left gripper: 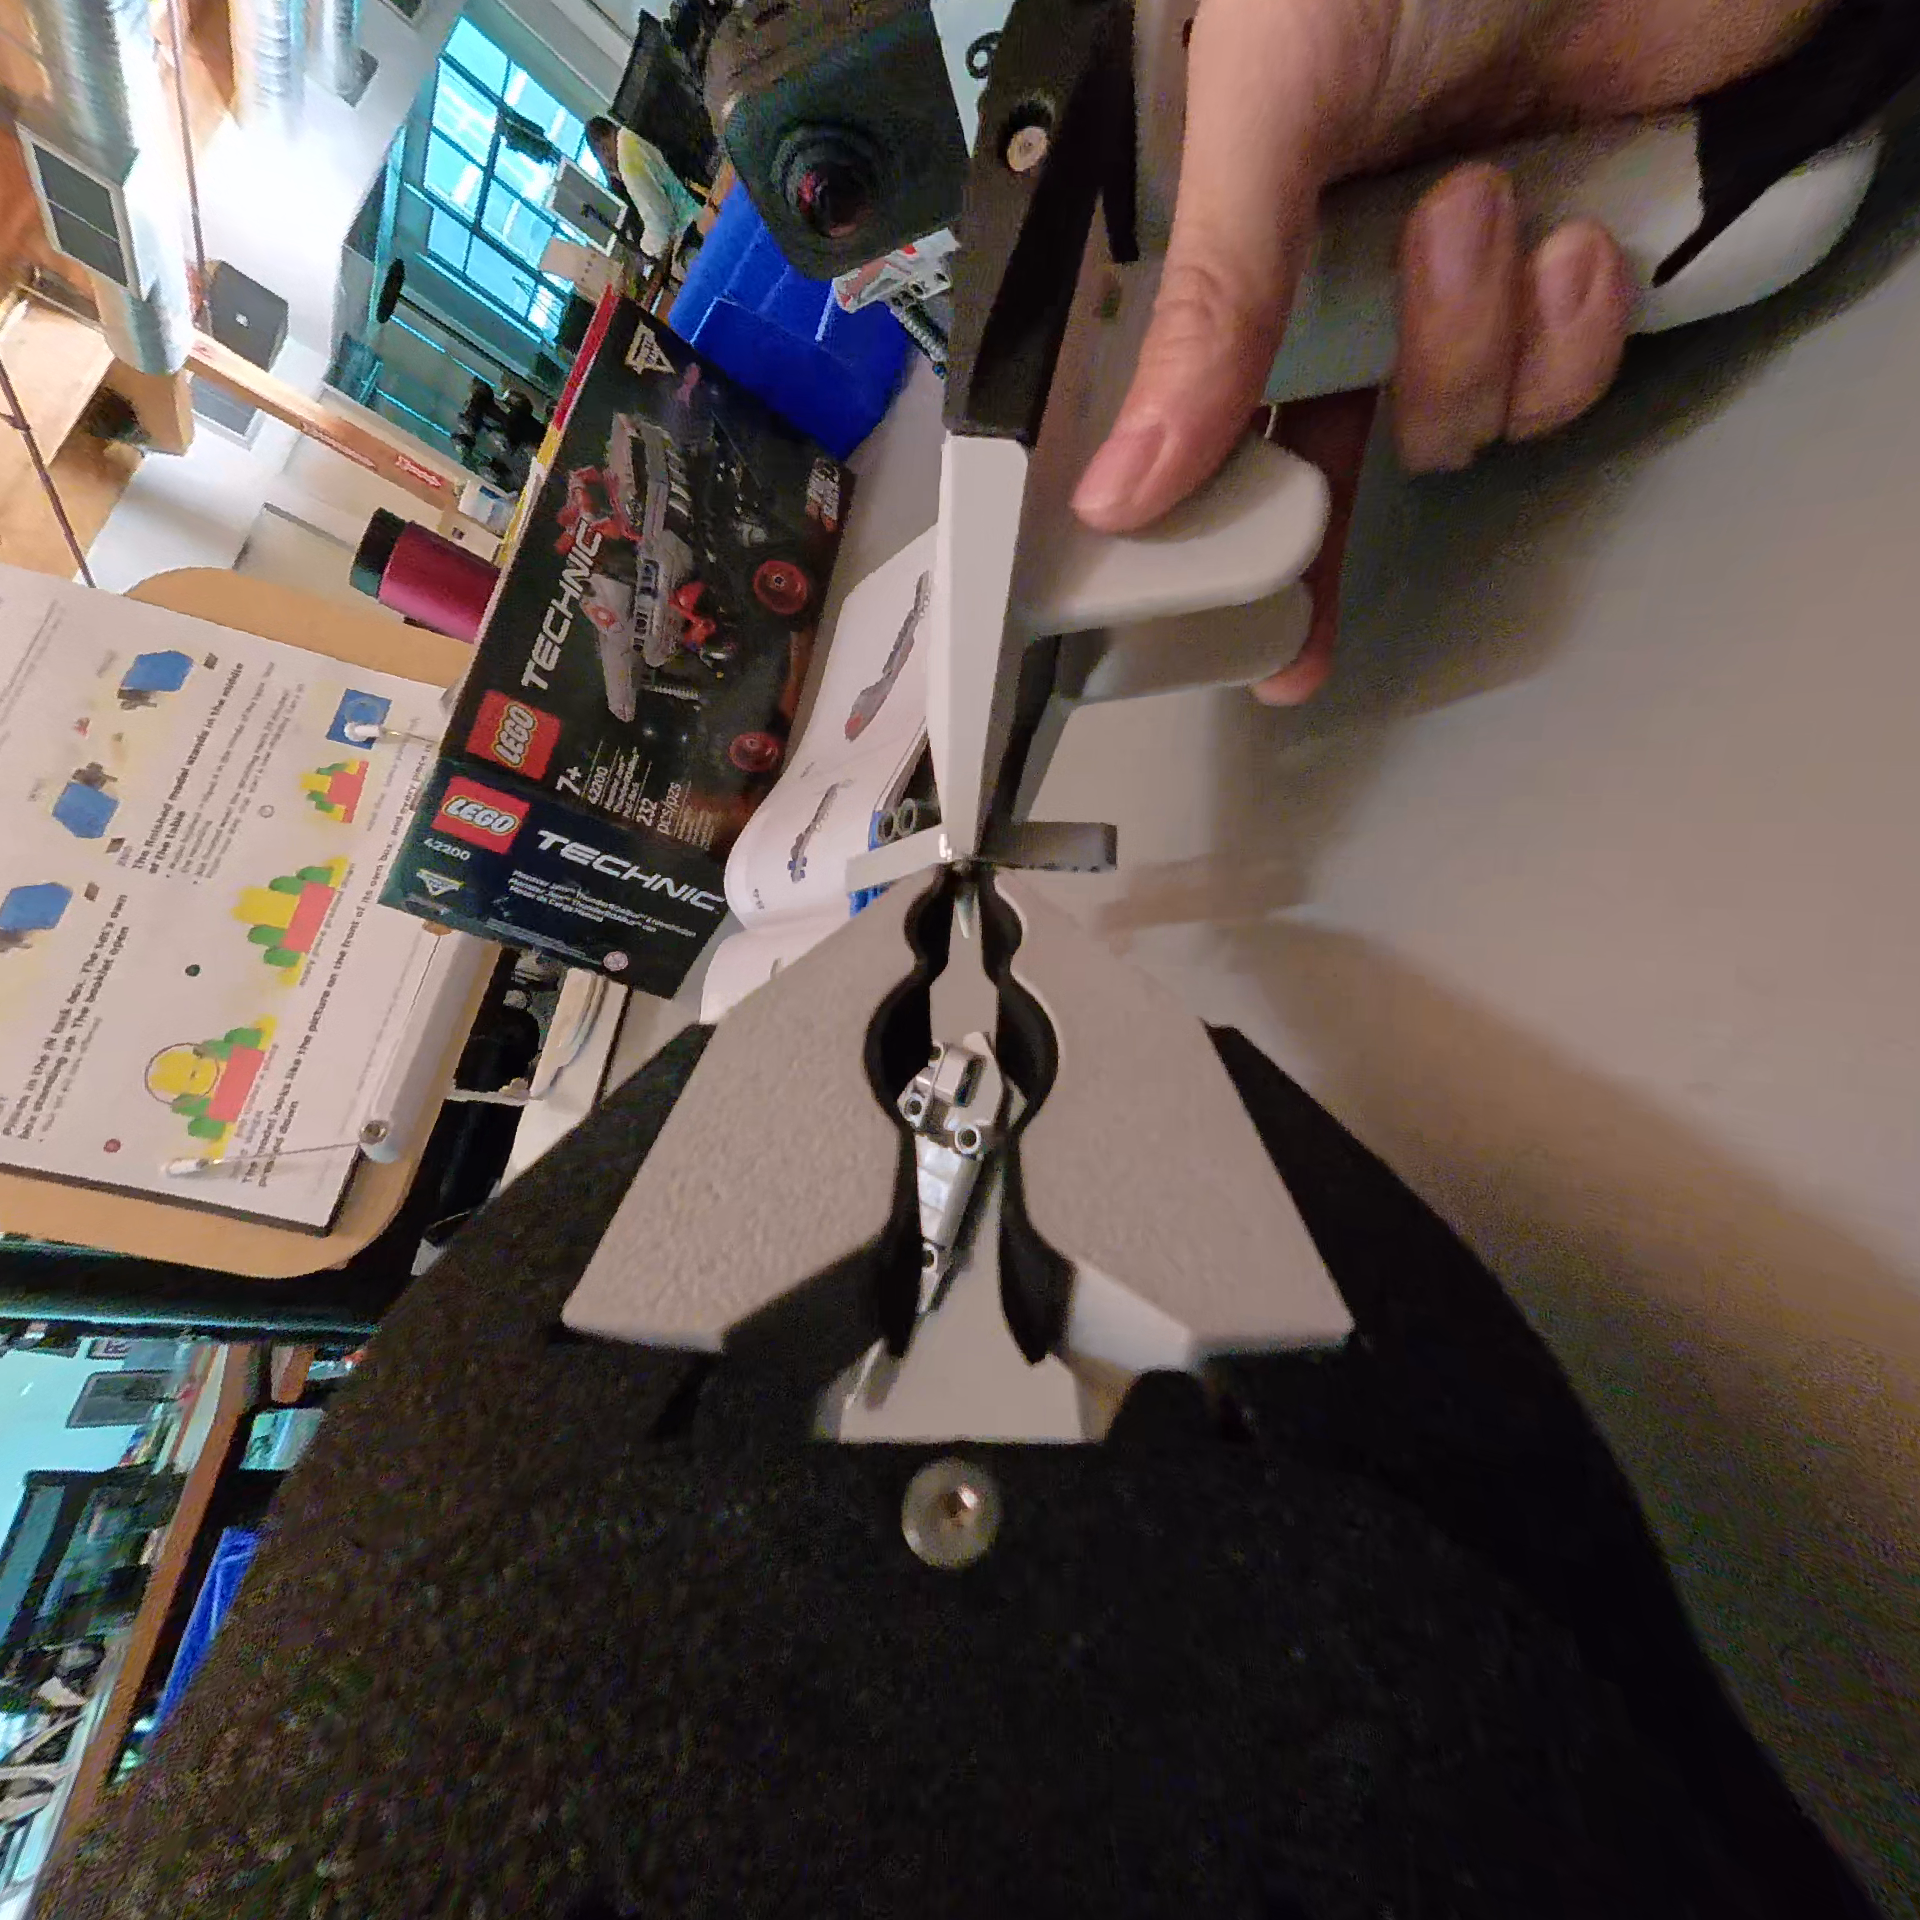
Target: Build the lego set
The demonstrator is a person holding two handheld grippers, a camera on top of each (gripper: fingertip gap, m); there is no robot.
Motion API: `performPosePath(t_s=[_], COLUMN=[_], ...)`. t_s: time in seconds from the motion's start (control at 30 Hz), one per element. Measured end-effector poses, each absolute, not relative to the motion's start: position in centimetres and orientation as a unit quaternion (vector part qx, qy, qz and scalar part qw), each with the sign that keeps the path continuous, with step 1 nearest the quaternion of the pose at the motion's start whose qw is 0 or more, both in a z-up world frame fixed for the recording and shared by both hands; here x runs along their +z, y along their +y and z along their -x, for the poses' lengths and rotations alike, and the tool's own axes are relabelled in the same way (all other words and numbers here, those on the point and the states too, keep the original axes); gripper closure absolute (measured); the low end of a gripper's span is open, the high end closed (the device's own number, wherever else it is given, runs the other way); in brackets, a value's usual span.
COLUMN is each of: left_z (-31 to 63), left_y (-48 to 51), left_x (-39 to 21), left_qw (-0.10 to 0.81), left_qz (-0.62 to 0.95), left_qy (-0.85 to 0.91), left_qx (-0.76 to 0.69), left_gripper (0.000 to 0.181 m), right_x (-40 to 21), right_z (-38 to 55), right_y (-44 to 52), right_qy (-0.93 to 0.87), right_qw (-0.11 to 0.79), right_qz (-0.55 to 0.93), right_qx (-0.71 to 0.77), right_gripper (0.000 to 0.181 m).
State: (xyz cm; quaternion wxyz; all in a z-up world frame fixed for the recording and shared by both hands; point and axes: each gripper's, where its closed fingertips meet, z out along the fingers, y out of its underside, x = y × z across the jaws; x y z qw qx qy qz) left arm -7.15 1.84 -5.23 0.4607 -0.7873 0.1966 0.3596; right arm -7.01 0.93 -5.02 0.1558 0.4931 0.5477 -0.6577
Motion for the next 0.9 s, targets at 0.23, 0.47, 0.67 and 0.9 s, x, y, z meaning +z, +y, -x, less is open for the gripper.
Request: performPosePath(t_s=[0.23,0.47,0.67,0.9], left_z=[7.04,6.97,7.15,6.99], left_y=[1.80,1.65,1.50,1.24], left_x=[-4.98,-4.87,-4.96,-5.13], left_qw=[0.476,0.483,0.482,0.458], left_qz=[0.783,0.784,0.791,0.793], left_qy=[0.194,0.192,0.187,0.206], left_qx=[0.349,0.339,0.326,0.346], left_gripper=[0.179,0.179,0.180,0.181], right_x=[-4.61,-4.64,-4.47,-4.69], right_z=[6.86,6.78,6.82,6.64], right_y=[0.91,0.77,0.75,0.69], right_qy=[0.545,0.549,0.555,0.574], right_qw=[0.157,0.155,0.139,0.129], right_qz=[-0.483,-0.480,-0.473,-0.467], right_qx=[-0.667,-0.666,-0.670,-0.661], right_gripper=[0.174,0.174,0.173,0.174])
